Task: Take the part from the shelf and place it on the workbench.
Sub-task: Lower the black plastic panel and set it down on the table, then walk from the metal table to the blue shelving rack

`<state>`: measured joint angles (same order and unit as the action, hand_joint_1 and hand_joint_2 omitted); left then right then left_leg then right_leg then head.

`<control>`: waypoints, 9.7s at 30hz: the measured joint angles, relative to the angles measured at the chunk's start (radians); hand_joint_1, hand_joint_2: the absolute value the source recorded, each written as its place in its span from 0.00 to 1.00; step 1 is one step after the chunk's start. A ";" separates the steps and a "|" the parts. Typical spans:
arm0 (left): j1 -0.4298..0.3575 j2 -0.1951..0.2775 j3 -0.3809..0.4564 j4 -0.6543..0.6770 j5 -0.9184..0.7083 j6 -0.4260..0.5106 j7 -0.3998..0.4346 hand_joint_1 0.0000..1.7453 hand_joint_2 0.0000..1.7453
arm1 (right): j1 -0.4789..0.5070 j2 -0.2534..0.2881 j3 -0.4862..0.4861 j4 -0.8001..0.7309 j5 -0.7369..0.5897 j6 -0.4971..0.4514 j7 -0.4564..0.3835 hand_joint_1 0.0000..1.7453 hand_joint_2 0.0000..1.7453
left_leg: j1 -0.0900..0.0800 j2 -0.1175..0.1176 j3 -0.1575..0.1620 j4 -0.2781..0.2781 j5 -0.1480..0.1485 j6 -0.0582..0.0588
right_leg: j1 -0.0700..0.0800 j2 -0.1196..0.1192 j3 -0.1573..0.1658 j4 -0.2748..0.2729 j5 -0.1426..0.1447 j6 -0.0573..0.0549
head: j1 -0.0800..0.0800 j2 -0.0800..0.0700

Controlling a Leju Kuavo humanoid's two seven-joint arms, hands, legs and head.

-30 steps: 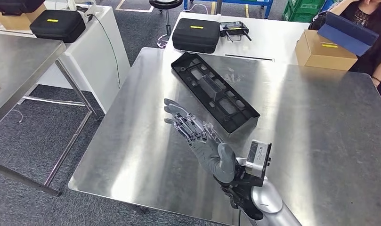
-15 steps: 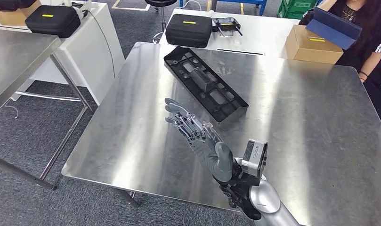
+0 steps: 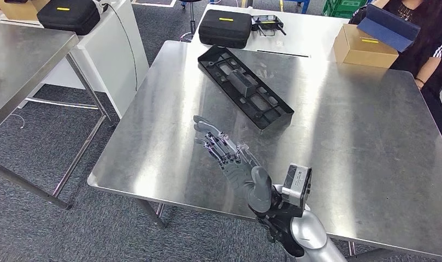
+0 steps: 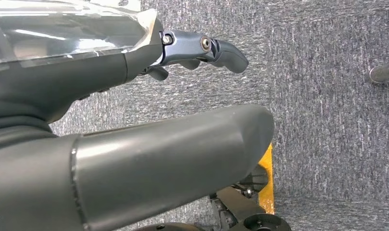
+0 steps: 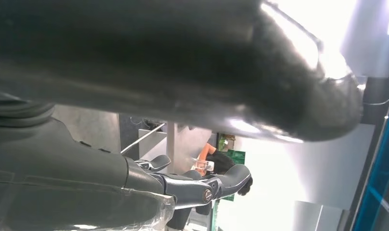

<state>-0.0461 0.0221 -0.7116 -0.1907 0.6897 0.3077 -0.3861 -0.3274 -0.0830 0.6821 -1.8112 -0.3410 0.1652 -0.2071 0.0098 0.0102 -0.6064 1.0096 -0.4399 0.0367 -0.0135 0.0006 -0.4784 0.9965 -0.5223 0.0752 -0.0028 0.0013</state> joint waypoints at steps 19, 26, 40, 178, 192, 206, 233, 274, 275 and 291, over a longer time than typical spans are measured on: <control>-0.003 0.004 0.000 0.000 -0.005 -0.023 0.009 0.00 0.00 | 0.021 0.002 -0.018 0.001 0.026 -0.022 -0.019 0.00 0.00 | 0.013 -0.016 0.078 0.012 -0.073 -0.024 | 0.002 -0.004 -0.102 0.009 0.084 -0.026 | -0.006 0.000; -0.004 0.007 0.000 0.000 -0.004 -0.032 0.010 0.00 0.00 | 0.031 -0.002 -0.025 0.003 0.028 -0.020 -0.021 0.00 0.00 | 0.002 -0.006 0.011 0.007 -0.016 0.018 | 0.001 -0.003 -0.200 0.286 -0.075 -0.032 | 0.001 0.000; -0.003 0.009 0.002 0.003 0.009 -0.051 0.005 0.00 0.00 | 0.034 -0.001 -0.027 0.004 0.031 -0.016 -0.025 0.00 0.00 | 0.003 -0.013 -0.082 0.176 -0.121 -0.036 | -0.001 -0.008 -0.020 -0.026 0.034 -0.075 | -0.006 0.000; 0.006 0.028 0.013 0.017 -0.006 -0.049 -0.005 0.00 0.00 | 0.031 -0.005 0.005 0.020 -0.003 0.005 -0.024 0.00 0.00 | 0.016 0.018 0.075 -0.008 -0.055 -0.003 | 0.009 -0.001 -0.204 0.162 0.015 -0.042 | 0.004 0.000; 0.005 0.027 0.006 0.016 -0.015 -0.042 -0.002 0.00 0.00 | 0.032 -0.010 0.008 0.025 0.001 0.013 -0.023 0.00 0.00 | 0.013 0.071 0.032 0.024 -0.048 -0.050 | 0.001 -0.023 -0.063 -0.007 0.048 -0.055 | 0.004 0.000; 0.012 0.029 -0.002 0.016 -0.020 -0.042 0.006 0.00 0.00 | 0.032 -0.009 0.011 0.025 0.002 0.018 -0.021 0.00 0.00 | 0.018 -0.053 0.050 0.020 -0.058 -0.030 | 0.005 0.090 -0.118 0.022 0.073 -0.041 | 0.003 0.000; 0.012 0.028 -0.026 0.015 -0.042 -0.043 0.013 0.00 0.00 | 0.079 -0.034 0.005 0.018 0.033 0.000 -0.051 0.00 0.00 | 0.026 -0.043 0.033 0.046 -0.060 -0.053 | 0.003 0.053 -0.103 0.023 0.064 -0.059 | 0.006 0.000; -0.004 0.026 -0.044 0.014 -0.052 -0.039 0.024 0.00 0.00 | 0.098 -0.049 -0.020 0.008 0.033 0.005 -0.057 0.00 0.00 | 0.024 0.027 0.040 0.021 -0.056 -0.012 | -0.006 0.009 -0.277 0.297 -0.021 -0.020 | 0.014 0.000; -0.005 0.026 -0.044 0.014 -0.053 -0.039 0.025 0.00 0.00 | 0.098 -0.049 -0.020 0.008 0.033 0.005 -0.057 0.00 0.00 | 0.025 0.039 0.041 0.021 -0.057 -0.013 | -0.008 0.005 -0.262 0.269 -0.007 -0.012 | 0.014 0.000; -0.014 0.027 -0.045 0.012 -0.060 -0.033 0.030 0.00 0.00 | 0.085 -0.041 -0.027 0.016 0.017 0.022 -0.056 0.00 0.00 | 0.024 -0.020 -0.051 0.223 -0.135 -0.057 | -0.005 0.062 -0.120 0.021 0.082 -0.068 | 0.002 0.000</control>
<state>-0.0602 0.0492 -0.7561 -0.1785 0.6300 0.2746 -0.3564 -0.2422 -0.1236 0.6554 -1.7951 -0.3238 0.1874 -0.2636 0.0336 -0.0097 -0.6572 1.2329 -0.5748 -0.0205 -0.0185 0.0628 -0.5981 1.0179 -0.4402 0.0074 -0.0012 0.0015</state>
